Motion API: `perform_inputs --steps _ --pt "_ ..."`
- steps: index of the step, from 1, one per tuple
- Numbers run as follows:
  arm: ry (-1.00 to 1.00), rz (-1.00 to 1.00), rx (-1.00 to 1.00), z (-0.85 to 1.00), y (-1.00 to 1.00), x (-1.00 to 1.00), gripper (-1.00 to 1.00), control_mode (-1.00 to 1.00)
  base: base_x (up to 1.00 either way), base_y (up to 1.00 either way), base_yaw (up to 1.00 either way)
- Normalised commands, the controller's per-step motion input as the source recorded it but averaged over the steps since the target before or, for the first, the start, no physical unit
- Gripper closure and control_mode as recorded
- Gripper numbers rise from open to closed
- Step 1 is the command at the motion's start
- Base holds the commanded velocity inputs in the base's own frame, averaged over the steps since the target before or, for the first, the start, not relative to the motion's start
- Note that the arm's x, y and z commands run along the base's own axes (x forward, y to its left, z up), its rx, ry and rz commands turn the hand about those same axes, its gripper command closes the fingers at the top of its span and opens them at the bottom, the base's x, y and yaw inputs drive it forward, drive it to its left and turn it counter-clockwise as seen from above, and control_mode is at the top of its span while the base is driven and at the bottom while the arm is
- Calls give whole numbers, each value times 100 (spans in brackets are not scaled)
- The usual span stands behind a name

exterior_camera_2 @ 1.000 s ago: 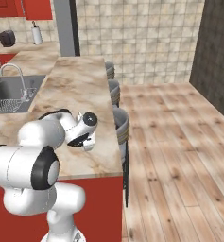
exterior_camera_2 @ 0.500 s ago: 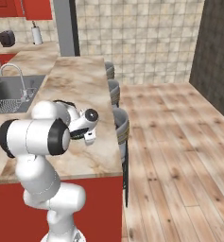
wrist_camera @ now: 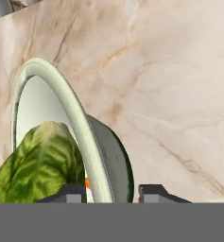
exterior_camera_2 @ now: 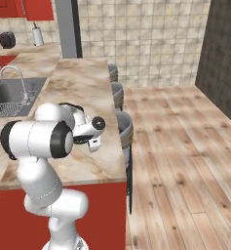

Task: The microwave is finished heating the shrimp and lettuce. Take the bowl containing the food and place it on the dining counter.

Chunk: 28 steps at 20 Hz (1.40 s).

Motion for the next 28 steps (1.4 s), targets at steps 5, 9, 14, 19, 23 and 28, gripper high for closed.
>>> perform_inputs --steps 5,9,14,19,23,28 --pt "-9 -2 0 76 -10 -33 -100 -100 0 0 0" --pt "-9 -7 0 100 -22 -56 -100 -100 0 0 0" --pt "-6 -9 0 100 -44 -95 -100 -100 0 0 0" --pt "0 -2 0 100 -31 -100 -100 -100 0 0 0" --pt "0 0 -1 100 -20 -100 -100 -100 0 0 0" --pt "0 0 -4 100 -16 -100 -100 -100 0 0 0"
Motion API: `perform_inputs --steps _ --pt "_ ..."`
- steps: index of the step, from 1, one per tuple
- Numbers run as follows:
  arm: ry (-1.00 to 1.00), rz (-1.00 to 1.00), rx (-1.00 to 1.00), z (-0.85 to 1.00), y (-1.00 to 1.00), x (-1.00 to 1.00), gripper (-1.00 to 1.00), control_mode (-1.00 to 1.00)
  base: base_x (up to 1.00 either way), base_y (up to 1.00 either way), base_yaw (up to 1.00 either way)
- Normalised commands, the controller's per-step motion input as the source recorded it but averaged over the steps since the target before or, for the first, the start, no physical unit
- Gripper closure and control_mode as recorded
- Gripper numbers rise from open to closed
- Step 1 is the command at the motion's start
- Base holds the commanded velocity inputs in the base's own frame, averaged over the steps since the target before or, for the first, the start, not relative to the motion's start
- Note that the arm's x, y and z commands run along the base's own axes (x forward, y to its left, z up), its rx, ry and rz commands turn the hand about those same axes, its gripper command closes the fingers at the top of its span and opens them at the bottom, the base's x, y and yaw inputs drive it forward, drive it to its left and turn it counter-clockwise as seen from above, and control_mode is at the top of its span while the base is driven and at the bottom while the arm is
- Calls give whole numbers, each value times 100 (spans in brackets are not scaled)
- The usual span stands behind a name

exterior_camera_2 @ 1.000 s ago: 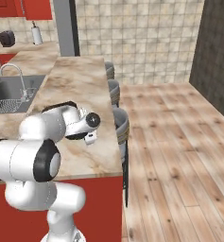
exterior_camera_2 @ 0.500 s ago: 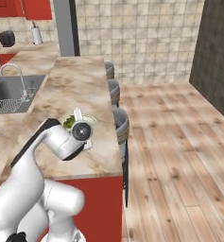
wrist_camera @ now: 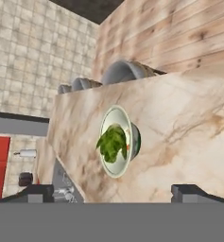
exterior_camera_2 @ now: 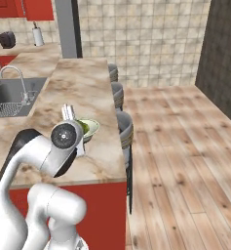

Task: The microwave is finished heating the shrimp and lettuce. Take the bowl containing the food and place it on the dining counter.

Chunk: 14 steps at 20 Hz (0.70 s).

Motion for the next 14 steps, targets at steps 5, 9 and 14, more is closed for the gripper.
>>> perform_inputs --steps 5,9,14 --pt "0 0 -4 100 -14 -100 -100 -100 0 0 0" --pt "2 5 -8 100 -6 -100 -100 -100 0 0 0" --pt "4 10 -6 100 0 -95 -100 -100 0 0 0"
